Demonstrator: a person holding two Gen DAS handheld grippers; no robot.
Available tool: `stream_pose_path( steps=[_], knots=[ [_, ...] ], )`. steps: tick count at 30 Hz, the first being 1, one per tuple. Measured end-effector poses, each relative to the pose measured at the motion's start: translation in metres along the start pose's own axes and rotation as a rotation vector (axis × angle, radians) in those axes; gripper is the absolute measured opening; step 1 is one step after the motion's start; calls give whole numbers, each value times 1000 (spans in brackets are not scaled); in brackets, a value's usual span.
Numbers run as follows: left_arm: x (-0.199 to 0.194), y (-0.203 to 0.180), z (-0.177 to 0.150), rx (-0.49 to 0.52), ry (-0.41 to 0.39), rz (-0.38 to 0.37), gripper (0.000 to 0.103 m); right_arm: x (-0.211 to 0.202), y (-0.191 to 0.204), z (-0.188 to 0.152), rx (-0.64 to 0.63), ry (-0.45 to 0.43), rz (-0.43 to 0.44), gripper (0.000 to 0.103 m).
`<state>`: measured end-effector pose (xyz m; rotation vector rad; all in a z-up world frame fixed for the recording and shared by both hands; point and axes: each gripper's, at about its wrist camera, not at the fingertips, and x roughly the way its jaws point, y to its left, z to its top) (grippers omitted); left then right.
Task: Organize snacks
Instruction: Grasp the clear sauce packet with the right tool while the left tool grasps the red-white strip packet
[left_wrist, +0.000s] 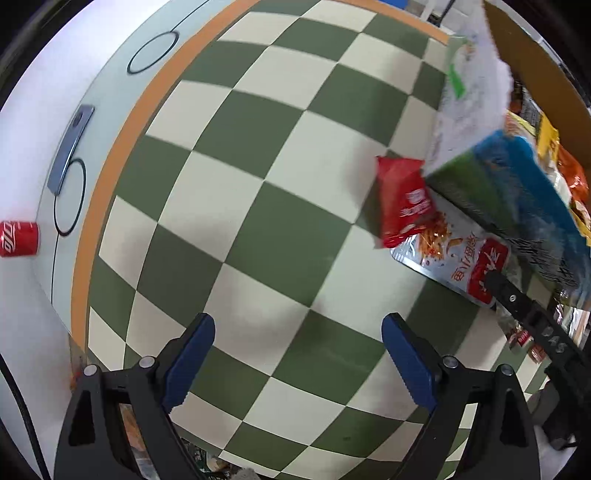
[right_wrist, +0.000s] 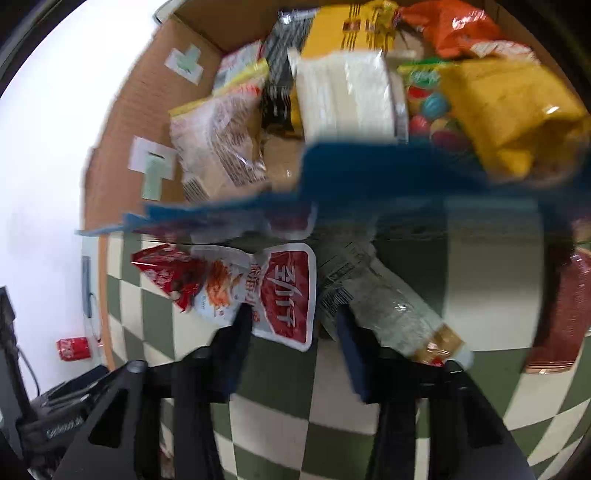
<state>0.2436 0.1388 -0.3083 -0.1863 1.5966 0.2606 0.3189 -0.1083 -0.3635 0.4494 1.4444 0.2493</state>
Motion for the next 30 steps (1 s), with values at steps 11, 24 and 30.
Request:
stream_pose_path(
  steps=[11, 24, 30],
  knots=[
    [7, 28, 9, -62, 23, -8, 93, 21, 52, -54, -85, 4, 88, 10],
    [50, -3, 19, -158, 235, -142, 93, -11, 30, -64, -91, 71, -40, 79],
    [74, -22, 10, -154, 259, -58, 93, -32, 13, -20, -223, -14, -257, 79]
  ],
)
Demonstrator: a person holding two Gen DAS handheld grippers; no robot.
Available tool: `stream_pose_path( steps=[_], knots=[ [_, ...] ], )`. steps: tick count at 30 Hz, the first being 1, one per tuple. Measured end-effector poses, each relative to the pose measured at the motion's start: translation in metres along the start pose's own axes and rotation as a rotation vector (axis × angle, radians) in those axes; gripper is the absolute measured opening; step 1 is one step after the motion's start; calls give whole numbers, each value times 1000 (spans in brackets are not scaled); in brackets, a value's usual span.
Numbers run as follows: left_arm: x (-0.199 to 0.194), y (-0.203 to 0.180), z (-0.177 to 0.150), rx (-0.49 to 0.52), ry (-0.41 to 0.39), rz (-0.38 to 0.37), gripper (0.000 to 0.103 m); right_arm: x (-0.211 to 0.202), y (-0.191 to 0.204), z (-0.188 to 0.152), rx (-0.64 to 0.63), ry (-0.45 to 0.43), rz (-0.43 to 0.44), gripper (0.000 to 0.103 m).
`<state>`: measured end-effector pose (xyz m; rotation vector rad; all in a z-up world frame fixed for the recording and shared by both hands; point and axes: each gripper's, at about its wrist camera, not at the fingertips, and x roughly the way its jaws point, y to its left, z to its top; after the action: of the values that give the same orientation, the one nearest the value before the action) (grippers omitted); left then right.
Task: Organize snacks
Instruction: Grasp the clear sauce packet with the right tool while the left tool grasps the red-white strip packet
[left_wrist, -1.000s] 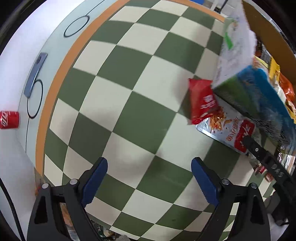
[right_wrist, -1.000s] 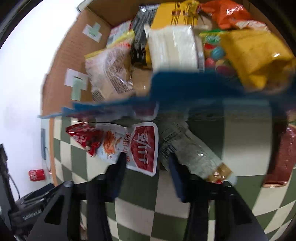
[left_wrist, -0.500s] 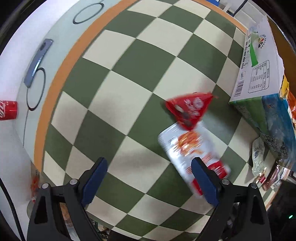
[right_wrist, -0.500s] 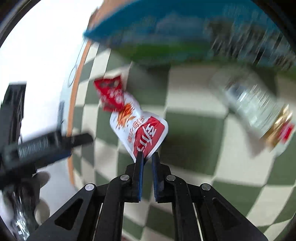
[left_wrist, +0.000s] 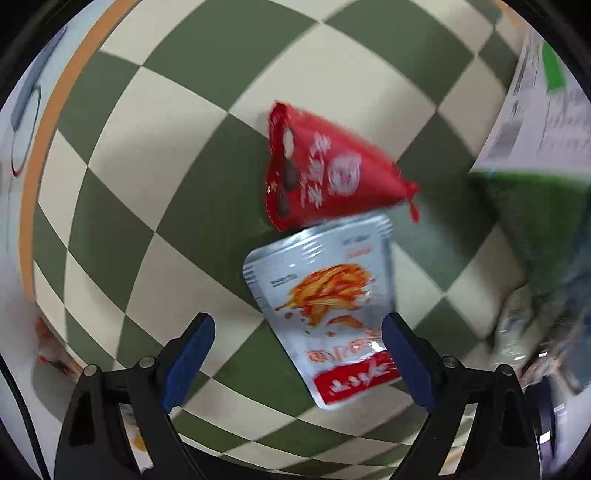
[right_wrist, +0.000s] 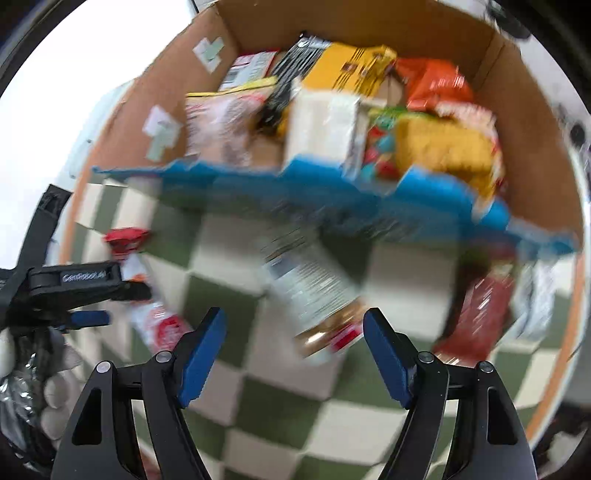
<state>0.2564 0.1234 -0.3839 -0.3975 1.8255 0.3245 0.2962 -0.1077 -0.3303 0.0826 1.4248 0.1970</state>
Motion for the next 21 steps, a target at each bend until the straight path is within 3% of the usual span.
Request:
stream_pose_path(
  steps=[2, 11, 12, 14, 16, 21],
  knots=[
    [3, -5, -7, 54, -34, 30, 95, 6, -7, 10, -25, 10, -34, 79],
    [1, -17, -21, 170, -64, 111, 95, 37, -20, 19, -55, 77, -19, 76],
    [-1, -17, -23, 175, -71, 110, 95, 44, -21, 17, -45, 90, -27, 65],
    [-6, -14, -31, 173, -84, 100, 95, 48, -22, 13, -37, 90, -46, 56],
    [-8, -13, -35, 169, -91, 84, 95, 47, -22, 7, -16, 97, -55, 51],
    [-8, 4, -45, 120, -46, -9, 95, 41, -32, -21, 61, 138, -43, 50]
  ],
)
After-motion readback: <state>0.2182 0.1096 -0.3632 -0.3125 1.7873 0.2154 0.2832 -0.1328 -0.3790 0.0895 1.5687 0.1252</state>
